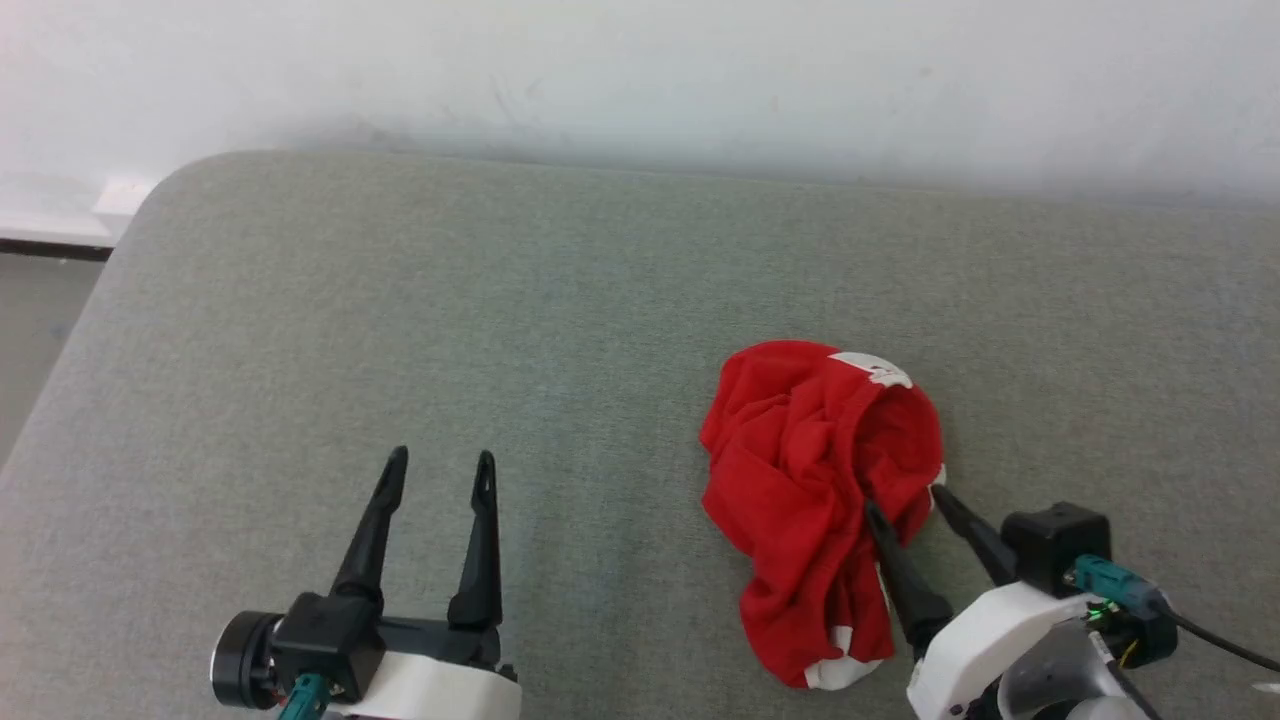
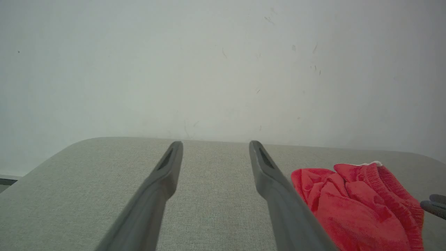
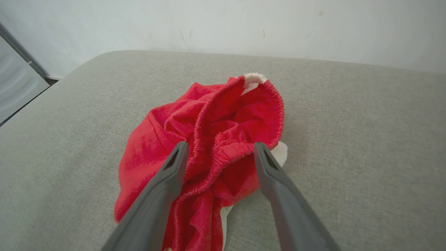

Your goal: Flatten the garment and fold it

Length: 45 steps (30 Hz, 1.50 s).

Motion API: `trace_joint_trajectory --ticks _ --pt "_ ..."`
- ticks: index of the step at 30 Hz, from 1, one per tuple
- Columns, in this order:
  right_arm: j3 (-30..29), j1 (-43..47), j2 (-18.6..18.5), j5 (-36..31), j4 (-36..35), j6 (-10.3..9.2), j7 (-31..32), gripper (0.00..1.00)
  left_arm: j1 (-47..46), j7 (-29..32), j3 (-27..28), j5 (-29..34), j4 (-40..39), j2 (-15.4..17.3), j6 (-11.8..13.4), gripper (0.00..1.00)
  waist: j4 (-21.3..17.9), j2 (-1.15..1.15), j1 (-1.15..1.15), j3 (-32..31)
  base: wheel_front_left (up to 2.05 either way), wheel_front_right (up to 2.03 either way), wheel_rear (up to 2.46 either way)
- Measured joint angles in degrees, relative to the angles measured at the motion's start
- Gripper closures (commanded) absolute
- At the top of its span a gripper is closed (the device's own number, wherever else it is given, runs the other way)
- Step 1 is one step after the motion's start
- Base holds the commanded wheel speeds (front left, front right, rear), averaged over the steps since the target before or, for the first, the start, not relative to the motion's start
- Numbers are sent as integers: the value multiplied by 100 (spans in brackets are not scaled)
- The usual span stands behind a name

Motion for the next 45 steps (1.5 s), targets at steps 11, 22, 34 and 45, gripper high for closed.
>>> trace_joint_trajectory --ticks 11,22,34,45 --pt "52 -30 1 168 854 0 230 31 1 0 204 178 260 -264 -334 0 341 0 0 -112 0 0 0" --pt "-40 -482 0 71 431 -3 138 100 3 0 415 274 265 -345 -444 0 240 0 0 -83 0 0 0" --pt "-545 -1473 -673 -324 -623 -3 1408 100 -147 0 550 327 253 -379 -623 0 -63 0 1 261 0 0 0" --pt "-1831 -124 -1607 -427 98 -2 2120 100 -175 0 642 371 297 -386 -758 0 -119 0 0 413 0 0 0"
